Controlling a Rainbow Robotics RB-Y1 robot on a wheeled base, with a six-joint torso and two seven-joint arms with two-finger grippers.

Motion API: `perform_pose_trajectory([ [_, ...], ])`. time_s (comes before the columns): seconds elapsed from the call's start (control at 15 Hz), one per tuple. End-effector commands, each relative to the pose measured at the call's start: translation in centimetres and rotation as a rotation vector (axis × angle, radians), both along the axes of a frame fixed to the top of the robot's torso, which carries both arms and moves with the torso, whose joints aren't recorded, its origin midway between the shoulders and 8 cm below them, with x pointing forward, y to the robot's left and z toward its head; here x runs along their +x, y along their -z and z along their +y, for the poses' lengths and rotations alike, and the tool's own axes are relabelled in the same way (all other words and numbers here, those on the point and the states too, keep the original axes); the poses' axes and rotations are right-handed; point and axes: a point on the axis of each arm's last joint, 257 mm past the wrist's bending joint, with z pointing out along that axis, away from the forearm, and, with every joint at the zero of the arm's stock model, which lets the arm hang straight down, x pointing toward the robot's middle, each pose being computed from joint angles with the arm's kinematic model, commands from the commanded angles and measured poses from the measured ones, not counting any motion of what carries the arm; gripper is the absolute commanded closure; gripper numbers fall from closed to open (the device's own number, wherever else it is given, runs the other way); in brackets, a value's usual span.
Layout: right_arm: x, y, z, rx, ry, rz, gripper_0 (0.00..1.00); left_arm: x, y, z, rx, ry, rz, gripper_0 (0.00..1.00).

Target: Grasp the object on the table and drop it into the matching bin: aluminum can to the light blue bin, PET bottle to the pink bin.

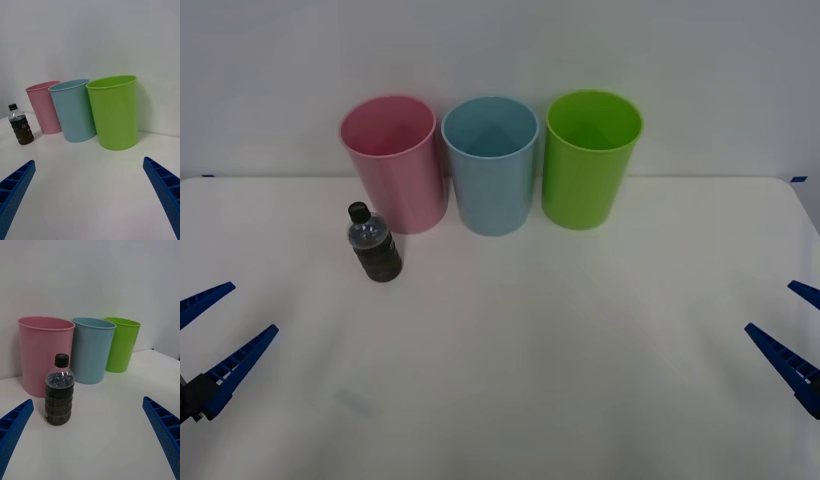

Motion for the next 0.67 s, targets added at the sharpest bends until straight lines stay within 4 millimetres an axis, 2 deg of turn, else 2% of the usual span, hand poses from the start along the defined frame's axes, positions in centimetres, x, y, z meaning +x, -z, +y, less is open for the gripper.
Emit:
perform_pose_trajectory([
  [0.07,0.0,0.0,0.0,0.0,0.0,0.0,0.0,0.0,0.0,0.0,0.0,0.0,0.0,0.0],
  [0.13,0.0,0.0,0.0,0.0,0.0,0.0,0.0,0.0,0.0,0.0,0.0,0.0,0.0,0.0],
  [0.2,0.0,0.0,0.0,0.0,0.0,0.0,0.0,0.0,1.7,-0.9,-0.043,-0.004,0.029,0.0],
  [0.4,0.0,0.0,0.0,0.0,0.0,0.0,0.0,0.0,1.7,-1.8,-0.075,0.017,0.024,0.0],
  [0.67,0.0,0.0,0.0,0.0,0.0,0.0,0.0,-1.2,3.0,-1.4,-0.049,0.003,0.041,0.0],
])
